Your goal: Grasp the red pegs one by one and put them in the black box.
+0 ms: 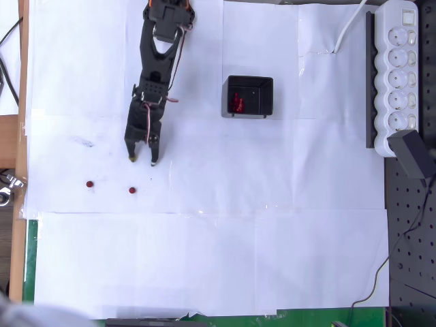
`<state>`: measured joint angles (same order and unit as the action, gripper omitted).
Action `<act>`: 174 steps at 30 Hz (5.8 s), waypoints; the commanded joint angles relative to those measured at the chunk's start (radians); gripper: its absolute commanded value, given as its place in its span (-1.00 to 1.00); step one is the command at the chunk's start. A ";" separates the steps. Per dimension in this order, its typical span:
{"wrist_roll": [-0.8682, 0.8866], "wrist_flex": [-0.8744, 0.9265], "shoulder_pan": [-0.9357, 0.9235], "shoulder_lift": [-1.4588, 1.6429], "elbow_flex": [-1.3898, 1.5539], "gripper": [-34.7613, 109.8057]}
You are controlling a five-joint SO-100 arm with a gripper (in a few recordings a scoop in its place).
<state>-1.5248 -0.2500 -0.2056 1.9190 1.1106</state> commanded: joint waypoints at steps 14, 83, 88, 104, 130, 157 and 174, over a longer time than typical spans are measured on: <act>-0.031 -0.011 -0.025 0.224 0.295 -0.26; -0.618 2.052 0.543 -0.666 0.928 -0.52; -0.778 1.968 0.815 -0.810 0.653 -0.52; -0.870 1.459 0.959 -0.509 0.304 -0.52; -0.402 0.931 0.126 -0.795 -0.066 -0.20; -0.089 -0.064 -0.236 0.230 0.278 -0.27; -0.103 -0.025 -0.268 0.416 0.560 -0.28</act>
<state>-1.6122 -0.2853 -0.4617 2.3178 1.6337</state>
